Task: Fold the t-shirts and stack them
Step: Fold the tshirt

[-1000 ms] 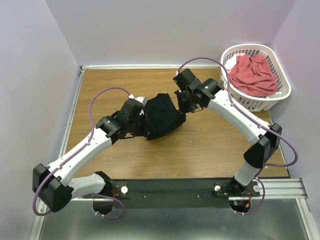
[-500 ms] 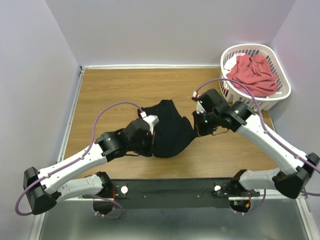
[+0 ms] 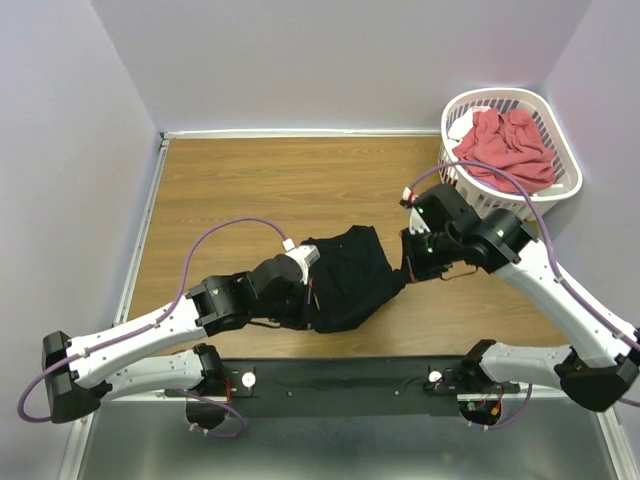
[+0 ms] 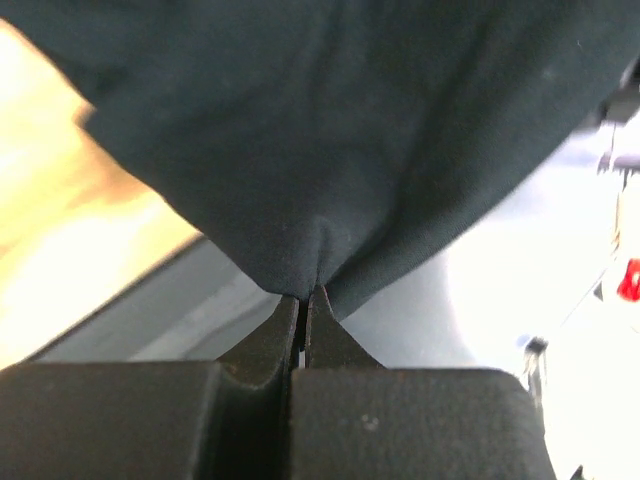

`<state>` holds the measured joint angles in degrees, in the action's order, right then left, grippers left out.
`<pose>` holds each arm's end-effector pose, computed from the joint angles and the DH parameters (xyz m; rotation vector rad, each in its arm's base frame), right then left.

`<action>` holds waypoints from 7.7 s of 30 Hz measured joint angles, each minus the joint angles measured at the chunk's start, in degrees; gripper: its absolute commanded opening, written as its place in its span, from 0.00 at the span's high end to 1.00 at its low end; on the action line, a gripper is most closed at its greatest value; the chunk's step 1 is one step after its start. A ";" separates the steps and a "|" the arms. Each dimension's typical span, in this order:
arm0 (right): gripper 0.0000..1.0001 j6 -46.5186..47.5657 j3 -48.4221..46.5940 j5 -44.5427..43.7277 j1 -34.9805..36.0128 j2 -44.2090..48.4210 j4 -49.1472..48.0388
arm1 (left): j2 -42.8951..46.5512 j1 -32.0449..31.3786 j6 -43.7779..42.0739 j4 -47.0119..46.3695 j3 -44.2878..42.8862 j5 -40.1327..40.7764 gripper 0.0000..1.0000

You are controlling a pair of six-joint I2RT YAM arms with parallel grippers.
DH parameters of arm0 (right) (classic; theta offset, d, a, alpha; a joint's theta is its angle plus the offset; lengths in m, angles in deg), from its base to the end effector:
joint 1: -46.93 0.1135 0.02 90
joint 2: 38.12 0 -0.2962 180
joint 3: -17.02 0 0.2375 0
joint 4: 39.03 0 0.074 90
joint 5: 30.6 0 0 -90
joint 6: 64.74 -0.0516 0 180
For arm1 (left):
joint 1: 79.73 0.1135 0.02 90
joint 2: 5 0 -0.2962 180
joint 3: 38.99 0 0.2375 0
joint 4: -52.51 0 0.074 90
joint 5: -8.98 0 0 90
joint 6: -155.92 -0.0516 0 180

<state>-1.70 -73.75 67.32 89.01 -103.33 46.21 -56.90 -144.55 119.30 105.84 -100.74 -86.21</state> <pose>0.1238 0.1214 0.3769 -0.4092 2.6947 0.5739 0.0648 -0.1488 0.3009 0.3110 2.5941 -1.0242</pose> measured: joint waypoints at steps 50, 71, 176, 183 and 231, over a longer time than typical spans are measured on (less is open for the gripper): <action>1.00 17.57 1.01 17.46 -21.11 -15.58 -13.86 | -12.63 28.98 -29.64 -12.17 -5.88 -11.34 1.00; 1.00 10.16 1.92 18.95 -21.09 0.22 -2.23 | 1.90 9.88 -9.16 -2.80 -3.19 -6.23 1.00; 0.54 -6.16 29.90 42.77 -20.06 -26.29 -70.99 | -17.97 39.91 -9.38 -43.23 17.66 -14.97 0.93; 0.55 -9.90 44.65 45.83 -25.22 -32.48 -84.61 | -36.85 42.58 -7.50 -54.66 16.87 -16.81 0.95; 0.61 -26.95 37.75 28.26 -25.11 -32.59 -115.08 | -34.49 40.83 -16.26 -48.78 1.46 -8.11 0.61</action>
<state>-28.65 -36.00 95.59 63.90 -135.92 -68.87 -91.39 -103.72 103.04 57.05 -99.27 -94.32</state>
